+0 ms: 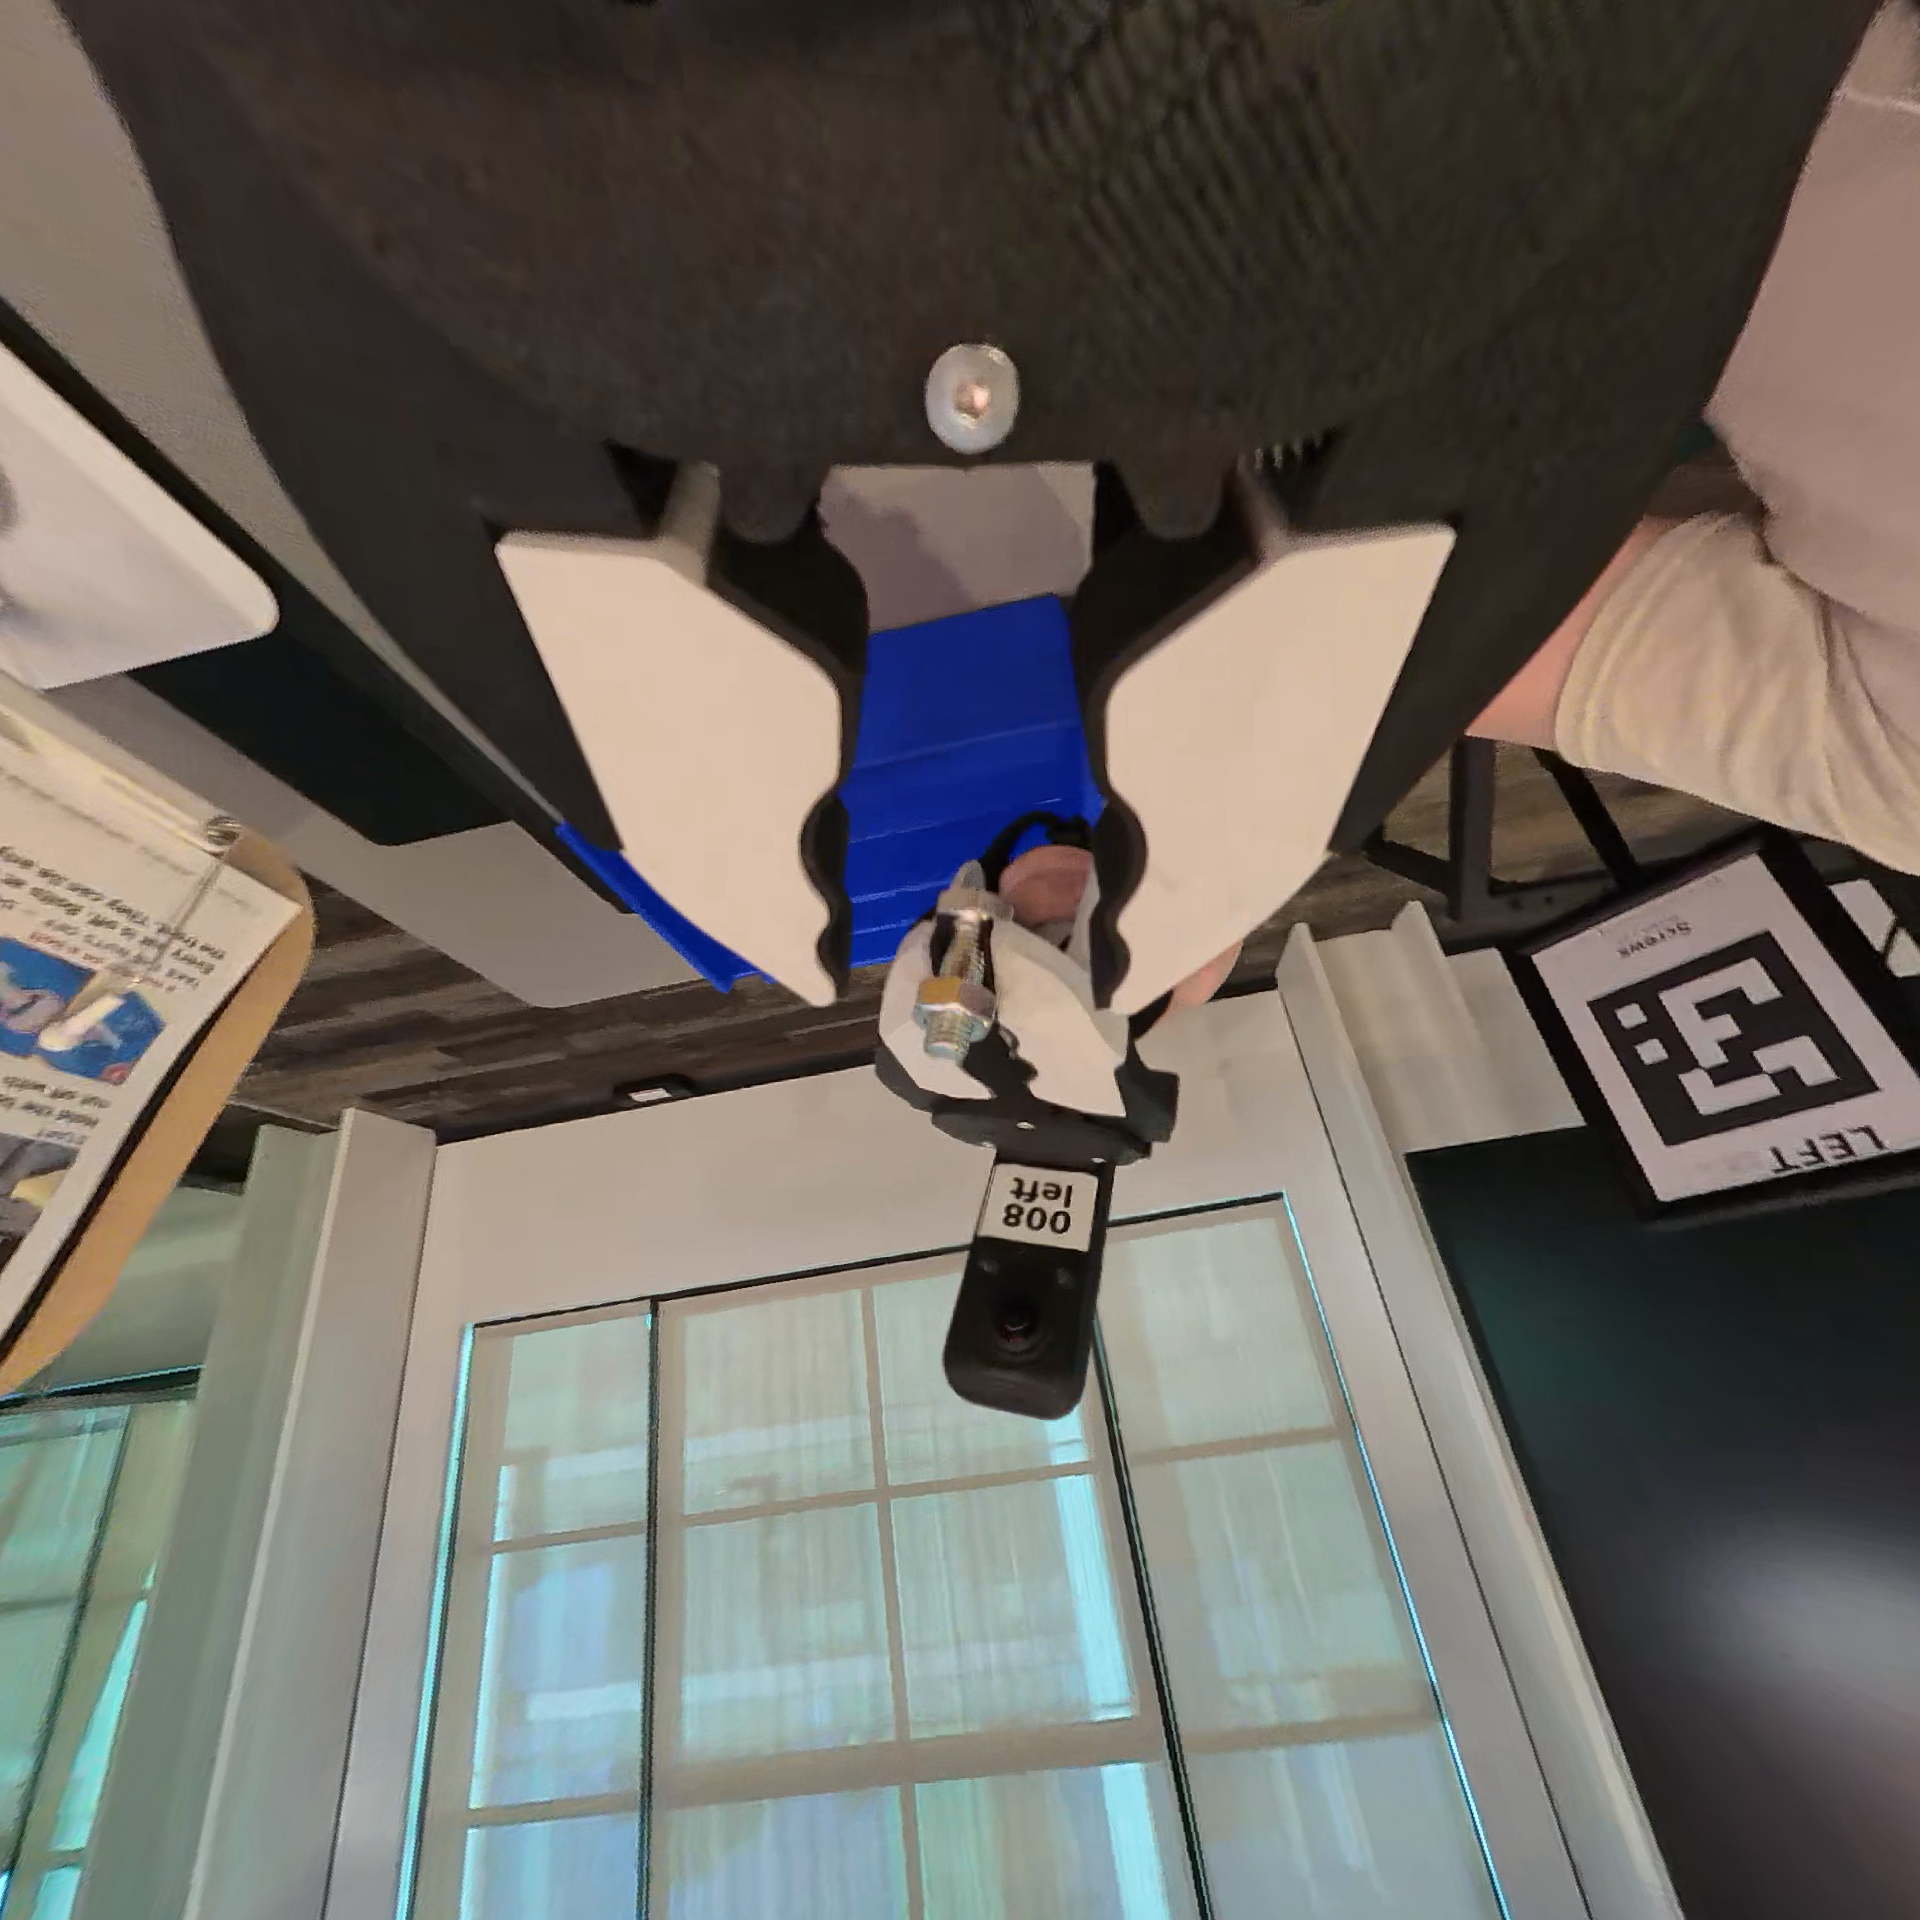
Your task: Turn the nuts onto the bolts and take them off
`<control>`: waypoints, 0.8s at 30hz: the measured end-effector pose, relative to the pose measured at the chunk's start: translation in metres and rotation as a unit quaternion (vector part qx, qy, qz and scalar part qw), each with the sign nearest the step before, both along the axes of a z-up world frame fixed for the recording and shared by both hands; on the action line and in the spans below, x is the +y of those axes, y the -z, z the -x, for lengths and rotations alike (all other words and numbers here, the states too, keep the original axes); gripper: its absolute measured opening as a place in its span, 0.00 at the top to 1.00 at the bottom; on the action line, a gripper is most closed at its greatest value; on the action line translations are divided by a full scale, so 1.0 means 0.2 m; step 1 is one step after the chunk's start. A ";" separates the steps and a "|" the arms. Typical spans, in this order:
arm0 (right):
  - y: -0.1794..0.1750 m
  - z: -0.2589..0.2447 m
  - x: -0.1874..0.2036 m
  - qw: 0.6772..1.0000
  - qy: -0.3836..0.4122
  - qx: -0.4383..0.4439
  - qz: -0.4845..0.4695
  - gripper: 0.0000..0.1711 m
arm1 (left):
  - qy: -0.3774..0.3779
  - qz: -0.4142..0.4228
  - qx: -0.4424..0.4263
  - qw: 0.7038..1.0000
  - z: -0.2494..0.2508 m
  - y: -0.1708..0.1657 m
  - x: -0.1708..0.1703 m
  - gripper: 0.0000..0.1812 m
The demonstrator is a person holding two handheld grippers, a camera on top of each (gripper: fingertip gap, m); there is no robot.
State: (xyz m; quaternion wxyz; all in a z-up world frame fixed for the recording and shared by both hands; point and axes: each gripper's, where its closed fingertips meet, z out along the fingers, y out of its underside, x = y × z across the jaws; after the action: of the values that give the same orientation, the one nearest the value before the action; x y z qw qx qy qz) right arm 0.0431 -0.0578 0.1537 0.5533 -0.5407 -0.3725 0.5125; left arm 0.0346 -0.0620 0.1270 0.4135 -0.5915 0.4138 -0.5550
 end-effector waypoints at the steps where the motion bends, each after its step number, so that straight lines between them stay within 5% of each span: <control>1: 0.00 0.01 0.00 1.000 -0.001 0.002 0.005 0.73 | 0.002 -0.008 0.008 1.000 -0.02 0.01 -0.01 0.95; 8: 0.02 -0.02 -0.01 0.999 -0.045 -0.001 -0.004 0.70 | 0.043 -0.051 0.001 0.998 -0.07 -0.05 -0.15 0.95; 10: 0.01 -0.12 0.06 0.999 -0.034 0.025 0.022 0.79 | 0.068 -0.048 -0.025 0.996 -0.04 -0.10 -0.20 0.95; 14: -0.10 -0.09 -0.10 0.990 -0.115 0.071 0.028 0.72 | 0.041 -0.075 0.003 0.996 -0.06 -0.08 -0.19 0.95; 17: -0.05 0.05 -0.19 0.994 -0.105 0.018 -0.005 0.66 | 0.068 -0.062 -0.003 0.996 -0.10 -0.07 -0.22 0.95; 21: 0.00 -0.01 -0.09 0.993 -0.114 0.027 0.017 0.58 | 0.094 -0.059 -0.012 0.994 -0.11 -0.08 -0.27 0.95; 24: -0.02 -0.11 0.00 0.989 -0.116 0.067 0.068 0.65 | 0.102 -0.056 -0.024 0.993 -0.09 -0.11 -0.28 0.95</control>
State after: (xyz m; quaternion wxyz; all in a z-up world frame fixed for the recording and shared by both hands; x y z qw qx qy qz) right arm 0.0646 -0.0581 0.1573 0.4763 -0.4946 -0.3589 0.6322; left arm 0.0519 -0.1188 0.1483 0.3972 -0.5086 0.4922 -0.5842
